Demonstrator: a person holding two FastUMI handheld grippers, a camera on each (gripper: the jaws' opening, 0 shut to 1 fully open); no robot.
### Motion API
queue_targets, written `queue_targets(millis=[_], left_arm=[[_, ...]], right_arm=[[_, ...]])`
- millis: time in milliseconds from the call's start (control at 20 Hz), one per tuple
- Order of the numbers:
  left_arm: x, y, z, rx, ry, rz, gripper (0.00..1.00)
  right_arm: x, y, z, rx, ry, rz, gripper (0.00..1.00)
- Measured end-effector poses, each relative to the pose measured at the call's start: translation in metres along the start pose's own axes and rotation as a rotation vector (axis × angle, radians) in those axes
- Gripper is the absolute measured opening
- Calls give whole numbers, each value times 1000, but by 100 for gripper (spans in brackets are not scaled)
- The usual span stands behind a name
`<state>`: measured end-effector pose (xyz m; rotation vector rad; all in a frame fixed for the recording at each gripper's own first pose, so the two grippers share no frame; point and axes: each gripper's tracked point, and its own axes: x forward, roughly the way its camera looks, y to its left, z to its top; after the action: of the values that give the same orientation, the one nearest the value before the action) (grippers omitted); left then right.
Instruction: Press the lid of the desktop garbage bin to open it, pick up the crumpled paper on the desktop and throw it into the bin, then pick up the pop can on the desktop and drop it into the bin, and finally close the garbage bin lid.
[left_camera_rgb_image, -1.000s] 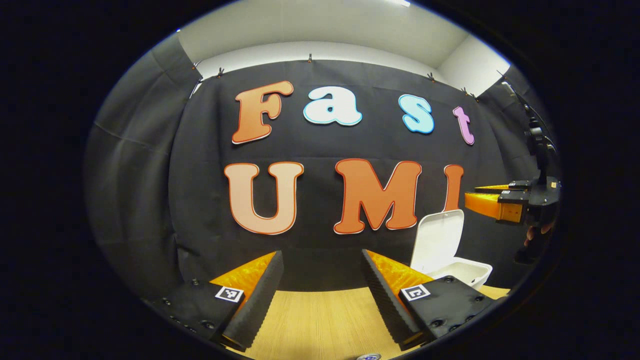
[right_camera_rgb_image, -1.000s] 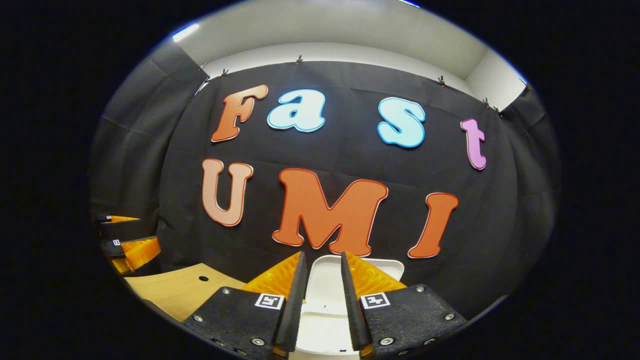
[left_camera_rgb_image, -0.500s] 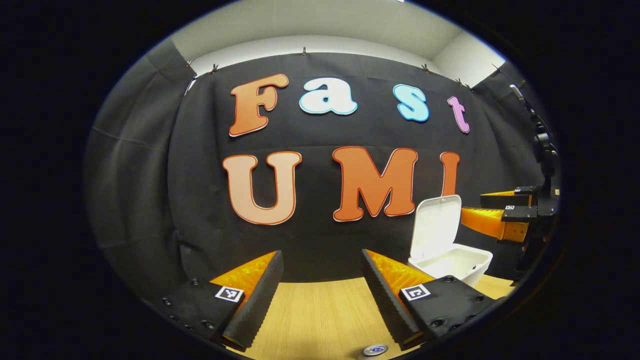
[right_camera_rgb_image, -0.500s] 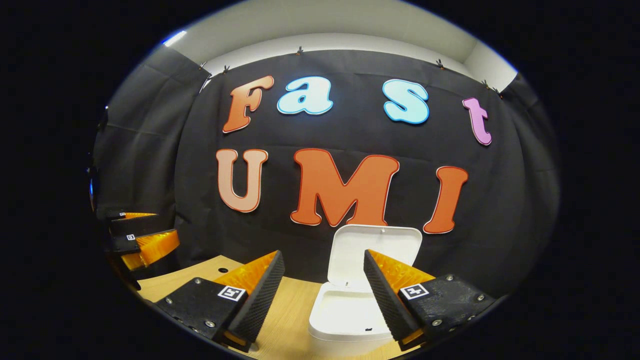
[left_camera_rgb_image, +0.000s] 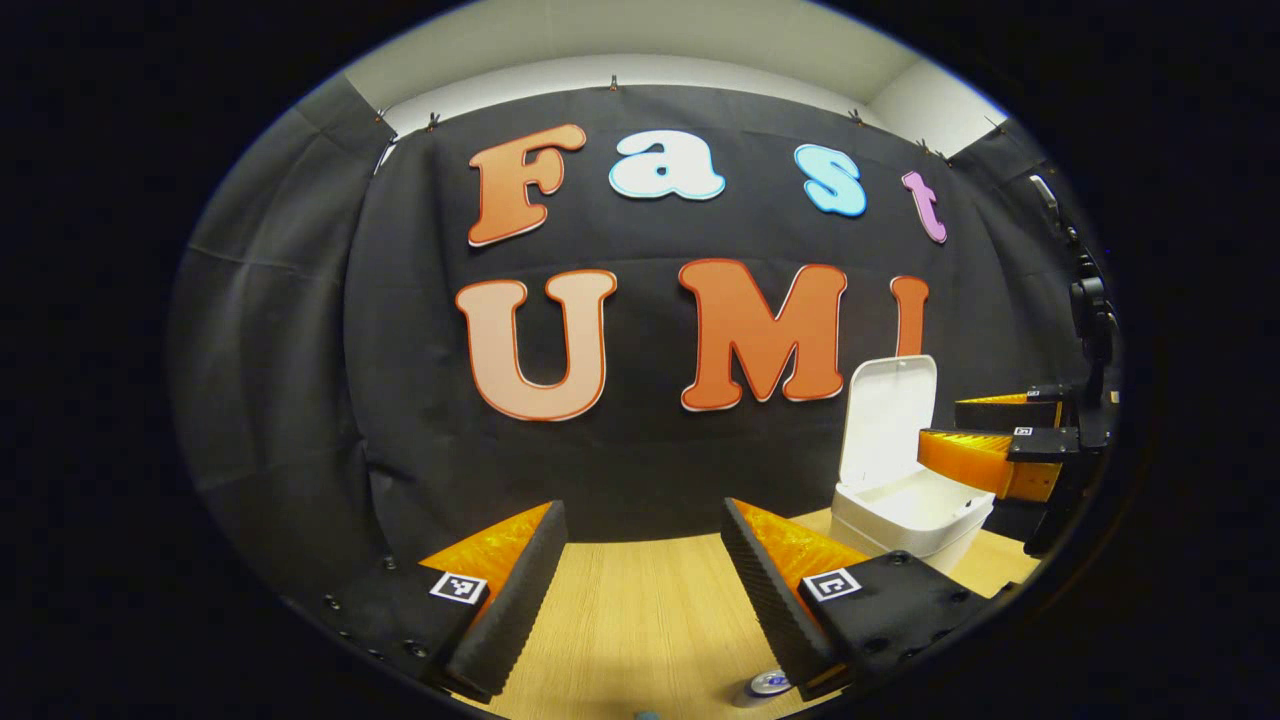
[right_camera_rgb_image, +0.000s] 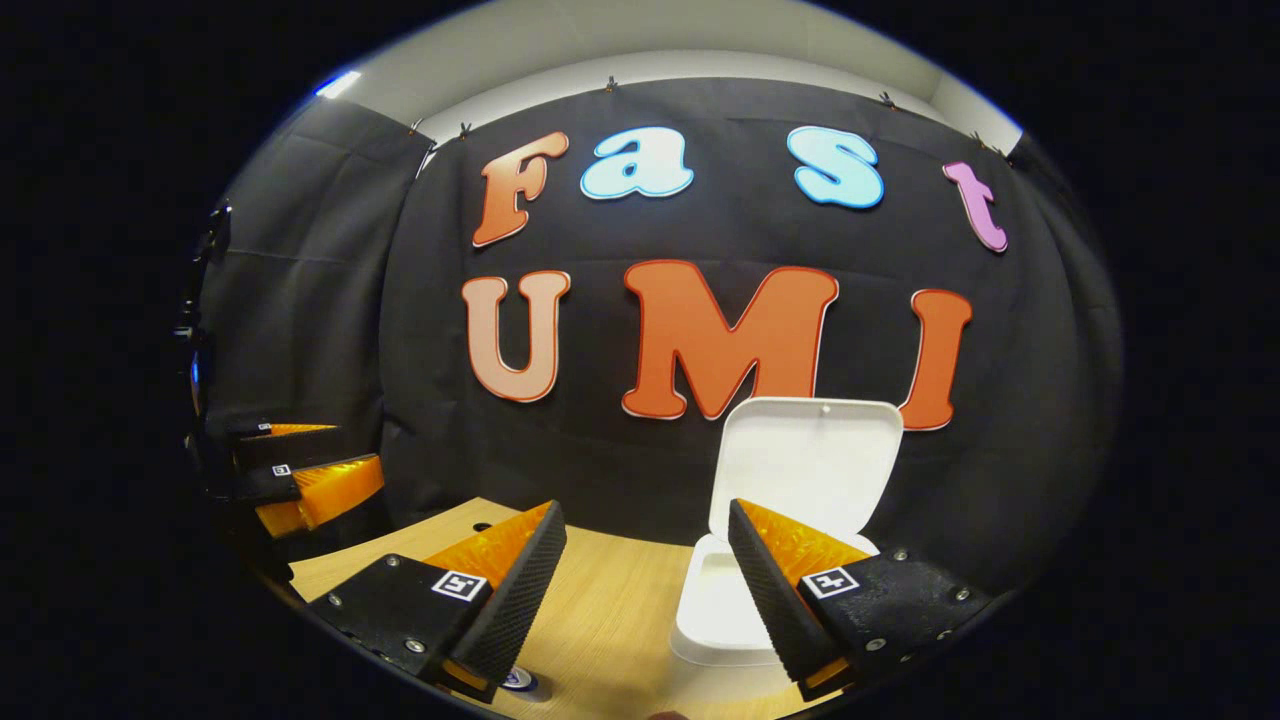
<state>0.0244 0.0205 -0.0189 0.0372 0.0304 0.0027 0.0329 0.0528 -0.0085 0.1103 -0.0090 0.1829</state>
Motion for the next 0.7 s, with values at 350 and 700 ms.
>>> queue_targets(millis=[350,700], left_arm=[[10,22,-71,-11,171,13,100],[5,28,-161,-67,416,-12,100]], right_arm=[[11,39,-82,-9,215,105,99],[0,81,-155,8,400,194,99]])
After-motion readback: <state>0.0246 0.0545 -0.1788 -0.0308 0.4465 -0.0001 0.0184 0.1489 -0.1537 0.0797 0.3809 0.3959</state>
